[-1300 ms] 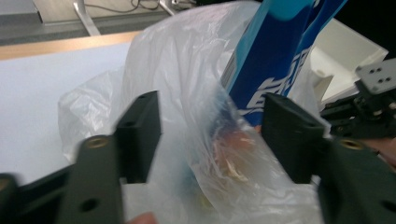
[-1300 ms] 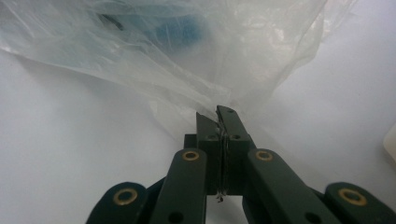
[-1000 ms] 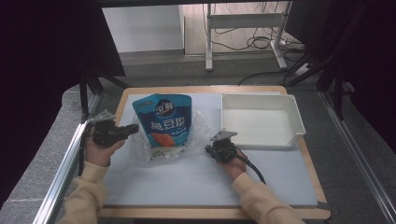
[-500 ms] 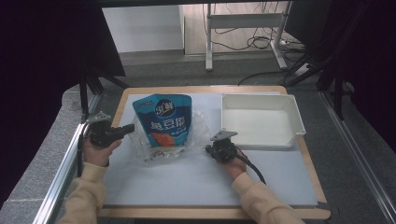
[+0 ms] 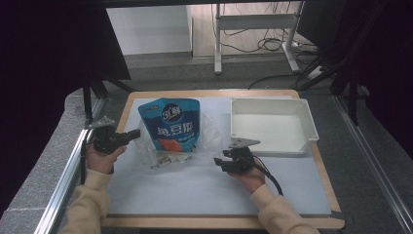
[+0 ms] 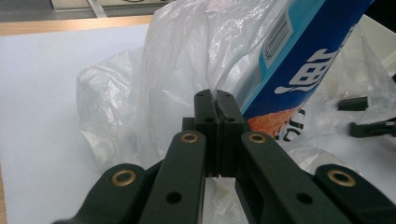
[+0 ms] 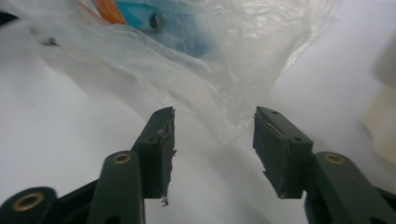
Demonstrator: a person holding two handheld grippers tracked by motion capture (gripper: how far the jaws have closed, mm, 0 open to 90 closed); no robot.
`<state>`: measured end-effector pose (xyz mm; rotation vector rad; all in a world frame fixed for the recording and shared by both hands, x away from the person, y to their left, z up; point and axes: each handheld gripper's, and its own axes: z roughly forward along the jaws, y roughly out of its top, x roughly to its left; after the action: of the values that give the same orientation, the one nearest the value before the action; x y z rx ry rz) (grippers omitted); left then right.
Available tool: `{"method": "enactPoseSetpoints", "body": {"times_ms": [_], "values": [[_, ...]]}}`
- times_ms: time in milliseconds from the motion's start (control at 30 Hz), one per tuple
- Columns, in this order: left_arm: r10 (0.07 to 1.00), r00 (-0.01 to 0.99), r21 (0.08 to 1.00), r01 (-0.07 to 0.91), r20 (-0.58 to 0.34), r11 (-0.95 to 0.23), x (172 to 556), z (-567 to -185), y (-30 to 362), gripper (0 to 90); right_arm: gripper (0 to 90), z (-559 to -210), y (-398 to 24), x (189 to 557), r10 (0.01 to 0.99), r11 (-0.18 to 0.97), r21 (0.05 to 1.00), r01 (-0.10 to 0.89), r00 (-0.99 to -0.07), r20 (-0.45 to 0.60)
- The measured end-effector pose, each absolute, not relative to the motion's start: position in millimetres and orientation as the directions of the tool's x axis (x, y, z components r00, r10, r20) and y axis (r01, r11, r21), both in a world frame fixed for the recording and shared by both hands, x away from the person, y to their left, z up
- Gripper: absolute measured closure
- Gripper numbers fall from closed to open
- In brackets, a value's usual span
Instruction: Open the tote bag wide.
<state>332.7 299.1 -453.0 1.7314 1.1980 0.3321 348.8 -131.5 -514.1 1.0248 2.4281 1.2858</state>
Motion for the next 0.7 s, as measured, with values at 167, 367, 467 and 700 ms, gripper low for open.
{"method": "enactPoseSetpoints", "body": {"times_ms": [167, 367, 467, 700], "values": [[0.830, 0.480, 0.822, 0.567, -0.285, -0.046, 333, -453, 298, 90.0, 42.6, -494, -145, 334, 0.661, 0.353, 0.828, 0.435, -0.743, 0.108], [0.830, 0.478, 0.823, 0.567, -0.288, -0.041, 333, -453, 300, 90.0, 41.3, -466, -149, 343, 0.671, 0.311, 0.869, 0.384, -0.737, 0.085], [0.829, 0.477, 0.823, 0.566, -0.291, -0.036, 334, -453, 301, 90.0, 40.4, -453, -145, 355, 0.674, 0.291, 0.885, 0.364, -0.734, 0.081], [0.827, 0.481, 0.820, 0.570, -0.290, -0.044, 335, -454, 300, 90.0, 38.4, -433, -116, 391, 0.662, 0.304, 0.888, 0.345, -0.747, 0.063]]}}
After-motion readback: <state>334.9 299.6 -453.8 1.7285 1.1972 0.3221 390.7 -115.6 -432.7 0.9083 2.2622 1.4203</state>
